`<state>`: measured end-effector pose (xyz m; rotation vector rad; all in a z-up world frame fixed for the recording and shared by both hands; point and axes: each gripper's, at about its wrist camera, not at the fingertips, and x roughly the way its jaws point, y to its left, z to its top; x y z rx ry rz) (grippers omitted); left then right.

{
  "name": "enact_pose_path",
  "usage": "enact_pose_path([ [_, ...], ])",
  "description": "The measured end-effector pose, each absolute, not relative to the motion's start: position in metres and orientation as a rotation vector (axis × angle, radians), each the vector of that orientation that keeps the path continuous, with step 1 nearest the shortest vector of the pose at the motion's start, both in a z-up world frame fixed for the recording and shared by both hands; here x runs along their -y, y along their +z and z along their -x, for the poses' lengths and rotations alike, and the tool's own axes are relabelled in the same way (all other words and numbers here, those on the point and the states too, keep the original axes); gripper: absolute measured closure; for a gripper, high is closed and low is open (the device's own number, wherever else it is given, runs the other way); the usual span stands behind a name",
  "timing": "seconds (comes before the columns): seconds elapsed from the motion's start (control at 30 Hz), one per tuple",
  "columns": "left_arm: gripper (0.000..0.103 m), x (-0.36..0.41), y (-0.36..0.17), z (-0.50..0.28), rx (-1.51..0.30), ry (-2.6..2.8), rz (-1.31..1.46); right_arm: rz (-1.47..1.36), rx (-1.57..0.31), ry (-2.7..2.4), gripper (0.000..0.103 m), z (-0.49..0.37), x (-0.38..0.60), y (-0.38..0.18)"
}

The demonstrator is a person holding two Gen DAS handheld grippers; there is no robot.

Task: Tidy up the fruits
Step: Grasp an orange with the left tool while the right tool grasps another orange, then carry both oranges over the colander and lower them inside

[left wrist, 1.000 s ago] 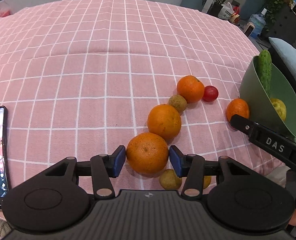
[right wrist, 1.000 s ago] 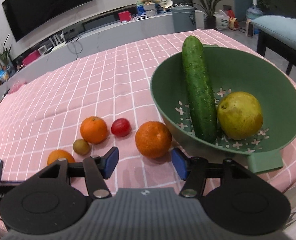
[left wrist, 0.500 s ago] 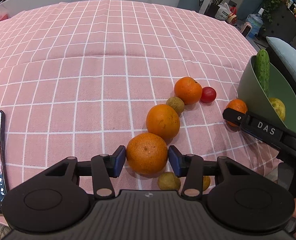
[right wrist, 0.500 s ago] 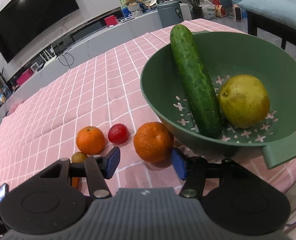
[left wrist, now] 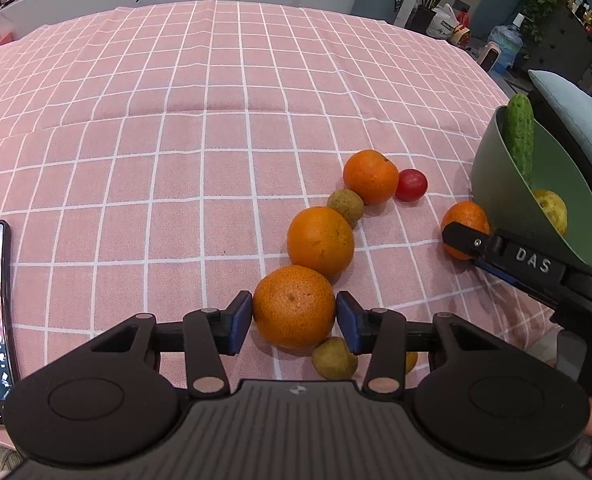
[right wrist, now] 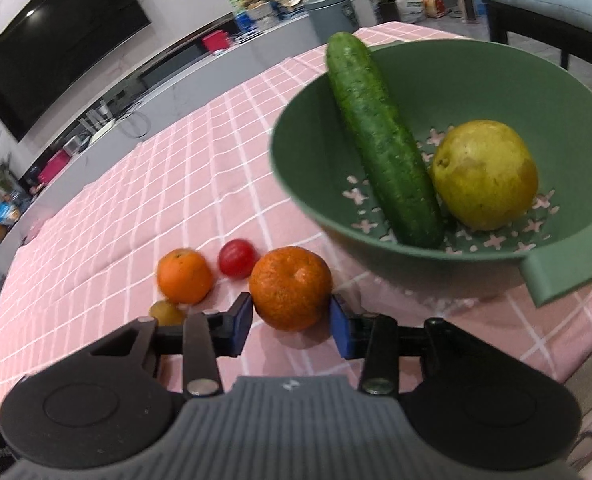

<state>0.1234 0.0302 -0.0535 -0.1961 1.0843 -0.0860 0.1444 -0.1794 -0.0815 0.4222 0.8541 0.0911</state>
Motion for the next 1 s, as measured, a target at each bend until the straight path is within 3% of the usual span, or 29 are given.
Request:
enact_pose_path([
  [0.57,0.052,-0.021,-0.002,-0.106,-0.939,-0.091,0.234,-0.337,-0.76,0.329,0.066,-0.112,0.19,-0.014],
  [1.0,0.052,0.045,0.049,-0.136,-0.841,-0.27,0.237,-0.159,-0.717,0.312,0.066,-0.105,0.247,0.032],
])
